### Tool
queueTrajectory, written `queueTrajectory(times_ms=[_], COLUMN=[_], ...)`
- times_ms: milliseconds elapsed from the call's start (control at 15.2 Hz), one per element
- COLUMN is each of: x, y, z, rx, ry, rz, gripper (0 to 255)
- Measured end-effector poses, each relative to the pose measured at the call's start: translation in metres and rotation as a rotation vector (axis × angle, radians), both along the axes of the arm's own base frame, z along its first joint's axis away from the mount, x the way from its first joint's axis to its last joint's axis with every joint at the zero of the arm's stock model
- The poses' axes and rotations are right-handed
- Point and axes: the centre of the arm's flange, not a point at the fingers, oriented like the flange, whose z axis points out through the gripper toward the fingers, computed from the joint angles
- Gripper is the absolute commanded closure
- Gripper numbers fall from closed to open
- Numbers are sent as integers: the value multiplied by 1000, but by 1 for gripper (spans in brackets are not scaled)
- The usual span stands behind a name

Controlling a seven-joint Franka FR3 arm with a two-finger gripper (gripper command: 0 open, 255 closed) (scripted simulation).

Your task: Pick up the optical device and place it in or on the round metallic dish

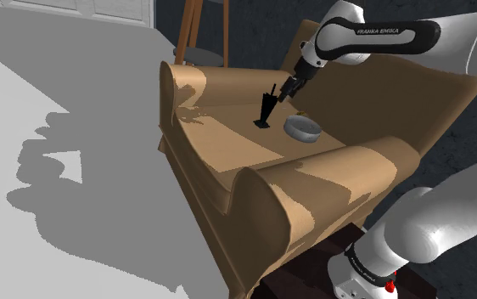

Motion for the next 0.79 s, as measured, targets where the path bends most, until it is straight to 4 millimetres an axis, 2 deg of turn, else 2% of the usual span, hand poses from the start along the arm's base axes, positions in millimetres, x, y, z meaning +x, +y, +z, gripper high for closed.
queueTrajectory(times_ms=[264,396,792], x=[38,50,63], y=[-23,-30,-31], z=[6,3,-23], rx=[-2,-4,-4], ry=[-59,-76,-82], rz=[3,4,4], gripper=[0,0,0])
